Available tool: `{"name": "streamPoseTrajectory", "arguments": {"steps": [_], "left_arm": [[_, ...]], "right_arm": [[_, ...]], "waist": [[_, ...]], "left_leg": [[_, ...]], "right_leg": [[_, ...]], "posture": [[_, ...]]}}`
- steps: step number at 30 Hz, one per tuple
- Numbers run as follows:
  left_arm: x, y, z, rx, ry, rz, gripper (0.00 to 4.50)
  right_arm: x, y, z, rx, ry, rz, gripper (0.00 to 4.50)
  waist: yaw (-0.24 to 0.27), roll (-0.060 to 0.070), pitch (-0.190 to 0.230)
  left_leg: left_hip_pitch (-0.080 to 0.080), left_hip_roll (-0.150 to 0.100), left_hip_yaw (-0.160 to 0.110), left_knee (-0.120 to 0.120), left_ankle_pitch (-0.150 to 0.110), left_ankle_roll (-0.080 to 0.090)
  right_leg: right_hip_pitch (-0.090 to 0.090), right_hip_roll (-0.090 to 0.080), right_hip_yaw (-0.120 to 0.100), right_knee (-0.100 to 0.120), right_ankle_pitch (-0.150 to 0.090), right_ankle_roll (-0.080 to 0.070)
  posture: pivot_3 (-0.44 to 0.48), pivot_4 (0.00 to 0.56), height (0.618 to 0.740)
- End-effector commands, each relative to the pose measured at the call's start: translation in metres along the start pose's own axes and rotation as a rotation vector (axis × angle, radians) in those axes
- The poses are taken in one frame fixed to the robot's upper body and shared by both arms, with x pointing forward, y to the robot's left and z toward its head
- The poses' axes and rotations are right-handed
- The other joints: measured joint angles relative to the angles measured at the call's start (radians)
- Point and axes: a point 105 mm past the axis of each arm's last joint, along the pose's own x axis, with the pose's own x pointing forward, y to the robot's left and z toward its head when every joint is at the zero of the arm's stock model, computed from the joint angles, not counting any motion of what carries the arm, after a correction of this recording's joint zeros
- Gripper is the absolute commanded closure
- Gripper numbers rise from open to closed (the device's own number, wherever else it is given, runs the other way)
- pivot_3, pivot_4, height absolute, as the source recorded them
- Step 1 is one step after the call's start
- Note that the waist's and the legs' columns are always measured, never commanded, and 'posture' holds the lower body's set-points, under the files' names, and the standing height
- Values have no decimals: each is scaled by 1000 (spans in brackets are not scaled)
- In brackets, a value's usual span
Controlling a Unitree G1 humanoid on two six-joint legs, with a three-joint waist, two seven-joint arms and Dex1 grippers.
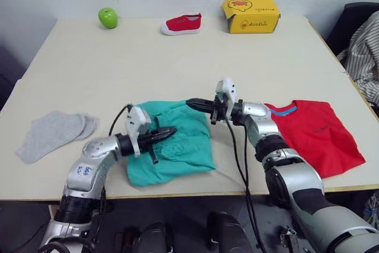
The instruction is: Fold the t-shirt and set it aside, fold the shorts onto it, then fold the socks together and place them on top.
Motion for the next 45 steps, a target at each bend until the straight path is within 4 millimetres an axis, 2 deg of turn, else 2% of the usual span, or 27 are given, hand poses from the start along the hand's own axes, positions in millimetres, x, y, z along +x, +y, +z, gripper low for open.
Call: {"name": "streamPoseTrajectory", "arguments": {"steps": [1,6,9,11,12,14,16,17,20,22,25,28,31,34,38,42,45], "left_arm": [[2,11,-11,24,59,29,4500],[12,18,-31,7,113,63,4500],[13,21,-48,-26,158,90,4500],[11,20,-52,-33,170,90,4500],[11,17,-52,-26,165,68,4500],[10,10,-49,-13,144,24,4500],[6,6,-44,16,124,-20,4500],[3,6,-43,29,120,-29,4500],[-4,11,-41,49,112,-20,4500],[-5,12,-41,55,109,-18,4500],[-10,14,-51,71,146,-13,4500],[-11,14,-54,67,143,-7,4500],[-12,15,-58,71,147,-2,4500],[-13,15,-59,71,142,8,4500],[-15,12,-58,80,124,-1,4500],[-20,-1,-56,76,90,-78,4500],[-20,-7,-50,71,57,-111,4500]], "right_arm": [[-4,30,-10,-9,22,93,4465],[-9,57,-36,-28,96,101,4465],[-22,77,-47,-69,169,171,4465],[-32,84,-38,-91,173,195,4465],[-41,86,-31,-76,181,206,4304],[-52,90,-24,-26,206,223,3871],[-64,80,-16,84,215,152,3239],[-69,72,-12,185,218,97,2799],[-86,59,-20,712,359,-46,1752],[-92,60,-24,823,433,-87,1015],[-83,22,-30,934,396,-258,24],[-62,11,-33,995,381,-276,24],[-33,17,-34,1014,386,-196,24],[-8,21,-35,1019,387,-150,662],[8,18,-28,1031,329,-146,2042],[14,15,-17,1012,231,-136,3488],[5,20,-7,968,228,-87,4486]], "waist": [[1,0,0],[-2,0,0],[-2,0,0],[2,0,0],[5,0,0],[10,0,0],[10,0,0],[11,0,0],[12,0,0],[18,0,0],[12,0,0],[11,0,0],[11,0,0],[10,0,0],[9,0,0],[4,0,0],[1,0,0]], "left_leg": [[0,-1,0,0,0,0],[-1,-3,1,0,0,0],[0,-3,1,0,0,-1],[0,-3,1,0,0,-1],[0,-3,1,0,0,-1],[0,-2,1,0,0,0],[1,-2,1,1,0,0],[1,-2,1,1,0,0],[1,1,0,1,0,0],[1,0,-1,1,1,0],[1,0,-2,1,0,0],[1,-1,0,1,1,-1],[1,-1,0,1,1,-1],[1,-1,1,1,1,-1],[0,-1,1,1,1,-1],[0,-1,1,1,1,-1],[0,-1,0,1,1,-1]], "right_leg": [[0,0,0,0,0,0],[-1,1,0,0,0,0],[-1,2,0,0,0,0],[-1,1,0,0,0,0],[-1,1,0,0,0,0],[-1,0,0,0,0,0],[-1,0,1,0,0,0],[-1,0,1,0,0,0],[-2,-2,0,0,-1,-2],[-3,-4,-1,1,-1,-4],[-2,-4,-4,0,-2,-5],[-2,-3,-3,1,-2,-6],[-2,-2,-3,2,-2,-6],[-2,-1,-3,5,-1,-5],[-2,-1,-3,5,-1,-5],[-2,-1,-3,4,-1,-5],[-2,-1,-3,4,-1,-5]], "posture": [[0,150,740],[0,150,740],[0,150,740],[0,150,740],[0,150,740],[0,150,740],[0,150,740],[0,150,740],[0,150,740],[0,150,740],[0,150,740],[0,150,740],[0,150,740],[0,150,740],[0,150,740],[0,150,740],[0,150,740]]}}
